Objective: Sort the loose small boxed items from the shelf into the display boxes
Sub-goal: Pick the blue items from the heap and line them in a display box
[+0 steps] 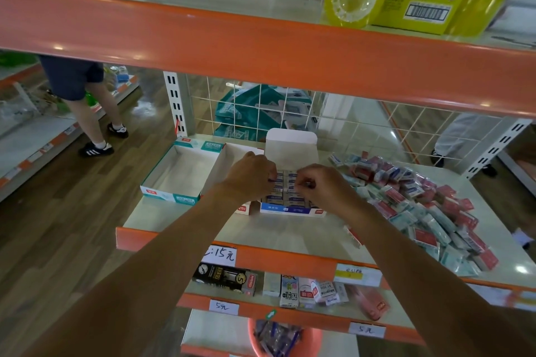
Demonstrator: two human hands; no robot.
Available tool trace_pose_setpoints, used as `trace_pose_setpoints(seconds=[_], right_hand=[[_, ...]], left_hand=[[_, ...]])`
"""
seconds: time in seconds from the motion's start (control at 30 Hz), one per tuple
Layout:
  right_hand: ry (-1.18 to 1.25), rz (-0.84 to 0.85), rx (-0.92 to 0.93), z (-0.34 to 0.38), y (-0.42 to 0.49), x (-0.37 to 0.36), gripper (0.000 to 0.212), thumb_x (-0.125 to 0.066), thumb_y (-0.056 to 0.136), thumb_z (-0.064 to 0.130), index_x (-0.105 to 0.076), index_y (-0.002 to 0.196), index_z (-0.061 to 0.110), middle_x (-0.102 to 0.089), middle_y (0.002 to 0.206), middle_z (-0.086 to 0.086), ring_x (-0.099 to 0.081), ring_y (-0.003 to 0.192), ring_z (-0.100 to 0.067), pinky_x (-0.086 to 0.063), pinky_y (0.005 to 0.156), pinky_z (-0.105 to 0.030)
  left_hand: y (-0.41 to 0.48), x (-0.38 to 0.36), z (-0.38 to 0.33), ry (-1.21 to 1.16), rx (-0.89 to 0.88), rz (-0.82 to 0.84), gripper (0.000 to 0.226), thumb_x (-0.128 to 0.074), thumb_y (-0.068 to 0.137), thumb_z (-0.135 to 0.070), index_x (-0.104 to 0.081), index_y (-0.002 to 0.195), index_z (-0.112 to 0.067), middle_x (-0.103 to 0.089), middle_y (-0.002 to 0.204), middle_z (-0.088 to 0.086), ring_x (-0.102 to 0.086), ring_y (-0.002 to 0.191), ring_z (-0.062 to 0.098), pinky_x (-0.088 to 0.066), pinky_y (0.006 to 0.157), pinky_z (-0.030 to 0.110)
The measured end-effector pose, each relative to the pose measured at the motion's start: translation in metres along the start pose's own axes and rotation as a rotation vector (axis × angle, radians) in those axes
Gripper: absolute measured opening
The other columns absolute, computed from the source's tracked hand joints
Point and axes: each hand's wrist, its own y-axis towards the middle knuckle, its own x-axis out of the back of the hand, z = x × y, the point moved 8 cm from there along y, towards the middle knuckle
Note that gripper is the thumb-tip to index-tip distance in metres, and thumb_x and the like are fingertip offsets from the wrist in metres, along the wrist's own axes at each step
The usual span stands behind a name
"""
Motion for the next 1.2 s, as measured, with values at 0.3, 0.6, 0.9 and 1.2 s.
trace_pose_setpoints(seconds=[0.3,0.6,0.9,1.2], right_hand=[[-0.162,-0.004,0.039,0.006,-0.008,0.013,0.021,-0.059,0.093,0.024,-0.067,0.111,0.017,-0.064,0.120,-0.002,-0.063,0.102,-0.021,-0.047,0.082,-0.025],[-0.352,-0.163,-0.148,-0.064,-0.056,0.073,0.033,-0.055,0.092,0.031,-0.060,0.125,0.033,-0.062,0.124,-0.002,-0.060,0.111,-0.023,-0.051,0.091,-0.040],[-0.515,-0.159,-0.329,-0.134,-0.094,0.110,0.034,-0.049,0.095,0.039,-0.058,0.123,0.023,-0.063,0.119,-0.003,-0.058,0.107,-0.025,-0.048,0.088,-0.038],[-0.550,-0.102,-0.381,-0.177,-0.109,0.122,0.036,-0.053,0.094,0.029,-0.054,0.128,0.020,-0.063,0.118,-0.006,-0.057,0.108,-0.026,-0.047,0.088,-0.038]], left_hand=[[0.015,0.005,-0.029,0.219,-0.062,-0.033,0.029,-0.060,0.091,-0.029,-0.063,0.118,-0.018,-0.063,0.115,0.003,-0.055,0.104,0.020,-0.049,0.094,0.035],[0.042,0.000,-0.124,0.187,-0.130,-0.042,0.027,-0.053,0.092,-0.017,-0.061,0.118,-0.016,-0.057,0.117,0.007,-0.048,0.111,0.025,-0.044,0.093,0.037],[0.066,-0.030,-0.196,0.292,-0.192,0.030,0.037,-0.051,0.092,-0.012,-0.052,0.128,-0.009,-0.052,0.122,0.011,-0.046,0.118,0.029,-0.042,0.095,0.040],[0.085,-0.049,-0.235,0.272,-0.281,-0.077,0.030,-0.053,0.094,-0.020,-0.056,0.124,-0.016,-0.058,0.113,0.007,-0.051,0.107,0.024,-0.043,0.085,0.037]])
